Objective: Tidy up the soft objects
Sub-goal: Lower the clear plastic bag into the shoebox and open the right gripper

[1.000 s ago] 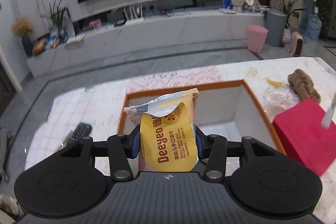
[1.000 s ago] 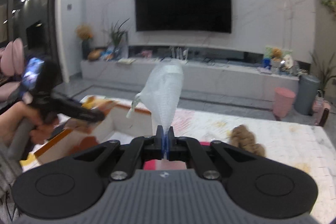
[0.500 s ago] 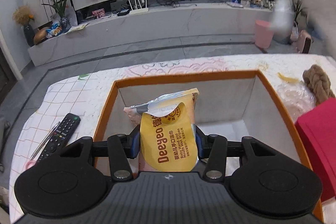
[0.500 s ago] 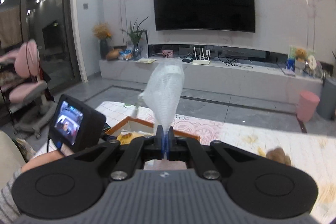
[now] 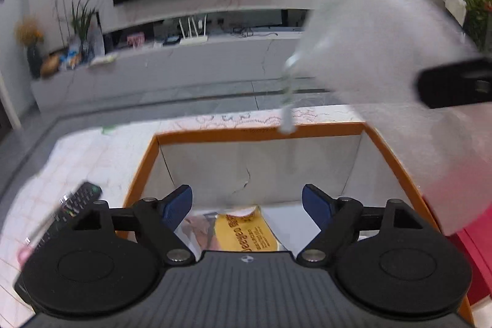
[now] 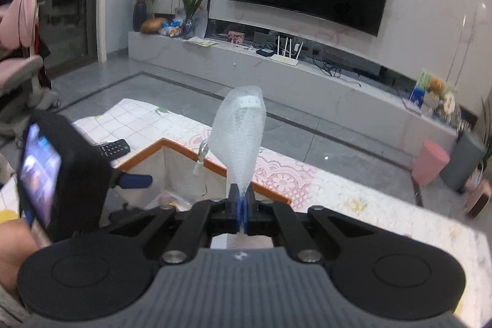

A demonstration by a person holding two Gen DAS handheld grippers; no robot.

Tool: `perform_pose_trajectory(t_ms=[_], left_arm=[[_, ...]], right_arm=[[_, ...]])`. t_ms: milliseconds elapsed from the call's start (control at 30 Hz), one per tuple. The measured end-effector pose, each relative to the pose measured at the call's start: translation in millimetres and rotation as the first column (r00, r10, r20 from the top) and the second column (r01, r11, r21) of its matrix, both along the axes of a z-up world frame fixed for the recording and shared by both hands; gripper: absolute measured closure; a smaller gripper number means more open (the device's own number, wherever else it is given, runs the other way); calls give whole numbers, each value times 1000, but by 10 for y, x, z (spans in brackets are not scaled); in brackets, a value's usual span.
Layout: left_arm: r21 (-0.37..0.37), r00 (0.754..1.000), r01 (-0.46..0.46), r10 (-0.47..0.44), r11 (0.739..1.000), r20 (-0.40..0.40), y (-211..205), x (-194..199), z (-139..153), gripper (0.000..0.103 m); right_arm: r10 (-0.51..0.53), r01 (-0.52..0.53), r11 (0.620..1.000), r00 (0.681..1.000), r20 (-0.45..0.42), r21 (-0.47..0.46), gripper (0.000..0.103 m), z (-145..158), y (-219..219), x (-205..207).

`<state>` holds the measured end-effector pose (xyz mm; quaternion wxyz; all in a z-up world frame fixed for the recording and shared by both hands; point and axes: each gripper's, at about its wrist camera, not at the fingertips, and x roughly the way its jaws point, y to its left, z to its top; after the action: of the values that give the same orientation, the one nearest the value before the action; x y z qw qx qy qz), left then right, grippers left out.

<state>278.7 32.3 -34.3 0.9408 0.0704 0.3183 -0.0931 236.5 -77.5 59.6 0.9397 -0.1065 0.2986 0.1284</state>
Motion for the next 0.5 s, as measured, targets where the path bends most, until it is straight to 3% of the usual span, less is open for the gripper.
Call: perform_pose_trajectory(t_ms=[233,400,500], left_arm=[[-4,998,-38,38,999,-51,248,17,151,8],[-153,991,-116,105,981,-79,571,56,268,8],[-161,986,-148,132,976,-104,655,90,229,8]], right_arm=[[5,-7,1000,996,-86,-24,103,-79,23,255],[49,-65,996,967,-252,-54,103,-339,158,487],[65,-102,988,953,-295,-113,103,-515,310,628]])
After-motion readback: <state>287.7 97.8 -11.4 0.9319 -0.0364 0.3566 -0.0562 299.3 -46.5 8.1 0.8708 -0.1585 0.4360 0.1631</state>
